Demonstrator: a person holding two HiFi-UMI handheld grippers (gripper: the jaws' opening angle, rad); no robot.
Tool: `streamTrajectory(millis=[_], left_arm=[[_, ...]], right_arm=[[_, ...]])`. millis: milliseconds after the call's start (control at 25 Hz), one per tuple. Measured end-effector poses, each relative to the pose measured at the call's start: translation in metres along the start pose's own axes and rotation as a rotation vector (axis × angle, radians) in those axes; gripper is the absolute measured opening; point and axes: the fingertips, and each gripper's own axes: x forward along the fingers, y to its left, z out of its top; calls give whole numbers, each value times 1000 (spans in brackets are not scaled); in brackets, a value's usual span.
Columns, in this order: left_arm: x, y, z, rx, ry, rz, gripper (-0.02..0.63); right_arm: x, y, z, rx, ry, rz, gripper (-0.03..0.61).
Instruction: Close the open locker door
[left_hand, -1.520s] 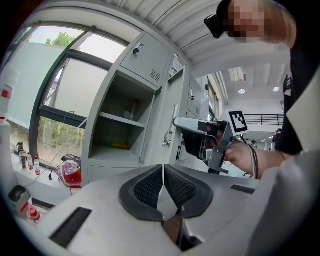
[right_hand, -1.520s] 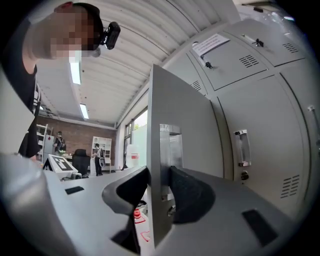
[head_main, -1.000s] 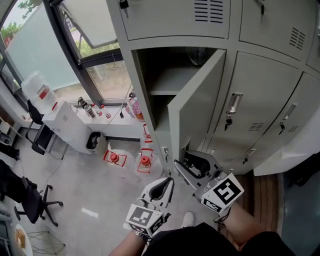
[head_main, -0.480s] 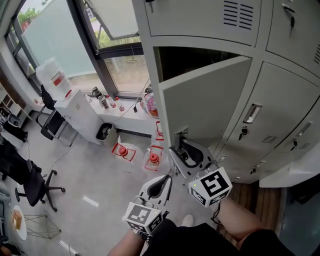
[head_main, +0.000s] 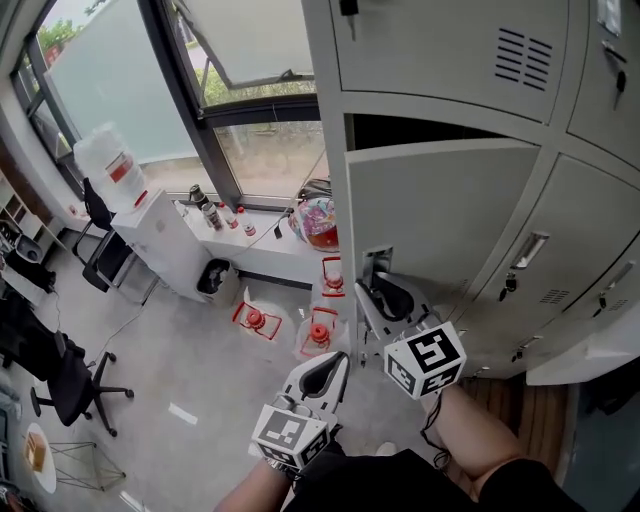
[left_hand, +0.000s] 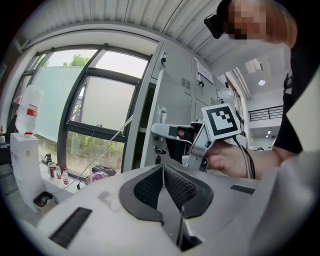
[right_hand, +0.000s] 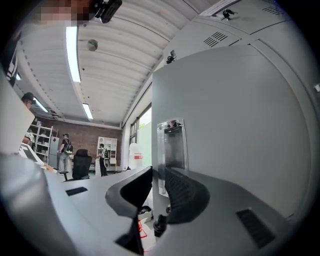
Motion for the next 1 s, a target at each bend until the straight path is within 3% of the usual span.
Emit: streamTrajectory(millis=[480,1000], left_arm=[[20,46,6,-14,14,-59,23],[45,62,6,-22,37,-109,23]], right_arm=[[49,-39,2,-30,5,-146,95],[70,-60,2,-30,-2,-260,123]])
